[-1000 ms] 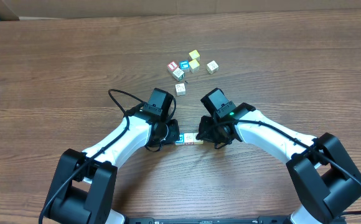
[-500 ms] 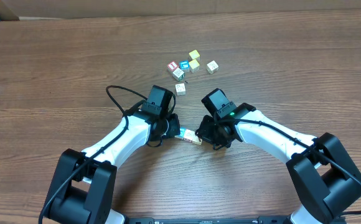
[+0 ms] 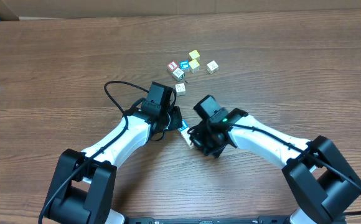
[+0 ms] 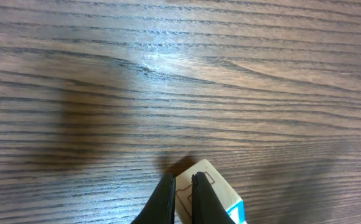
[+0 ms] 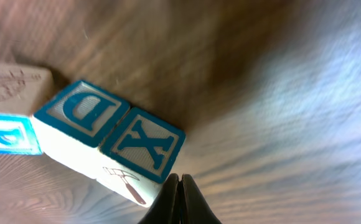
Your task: Flip 3 blocks
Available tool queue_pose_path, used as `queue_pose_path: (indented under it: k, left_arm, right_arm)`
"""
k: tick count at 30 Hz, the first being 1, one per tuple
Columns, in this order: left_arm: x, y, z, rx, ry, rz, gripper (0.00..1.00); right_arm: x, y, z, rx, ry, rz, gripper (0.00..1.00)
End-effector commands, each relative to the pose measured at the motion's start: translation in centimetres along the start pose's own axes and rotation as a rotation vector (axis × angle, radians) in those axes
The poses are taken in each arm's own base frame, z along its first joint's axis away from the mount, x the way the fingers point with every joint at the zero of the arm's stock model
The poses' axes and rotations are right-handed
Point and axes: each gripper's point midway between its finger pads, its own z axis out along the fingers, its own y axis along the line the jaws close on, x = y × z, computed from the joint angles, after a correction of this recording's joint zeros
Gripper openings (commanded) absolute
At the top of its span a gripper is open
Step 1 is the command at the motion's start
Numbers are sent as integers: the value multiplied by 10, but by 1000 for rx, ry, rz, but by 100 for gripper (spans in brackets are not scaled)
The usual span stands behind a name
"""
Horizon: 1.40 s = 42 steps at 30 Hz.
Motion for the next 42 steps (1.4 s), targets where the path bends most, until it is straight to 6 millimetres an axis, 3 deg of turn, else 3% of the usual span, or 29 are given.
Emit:
queue_pose_path:
  k: [1,19,23,26,31,37,42]
  left_arm:
    - [8,1,3,-7,24,1,5]
    - [4,8,3,-50,-2,16,5]
    - [2,10,3,-54,-7,13,4]
    - [-2,13,2,-54,-16,2,4]
    - [-11,18,-1,-51,-25,15,4]
    - [-42,11,-30,-71,32,36,4]
    - [-75,-7,-58,-103,111,137,4]
  right_arm:
    - [11,9,3,-22,14,119,4]
    - [15,10,1,-25,11,117,4]
    - [18,28,-18,-89,31,7,4]
    - [12,44,-43,-139,-11,-120,4]
    - [1,41,-74,-94,-117,-247,4]
    - [4,32,-74,-43,-114,-476,4]
    - [4,32,-74,-40,-115,-565,4]
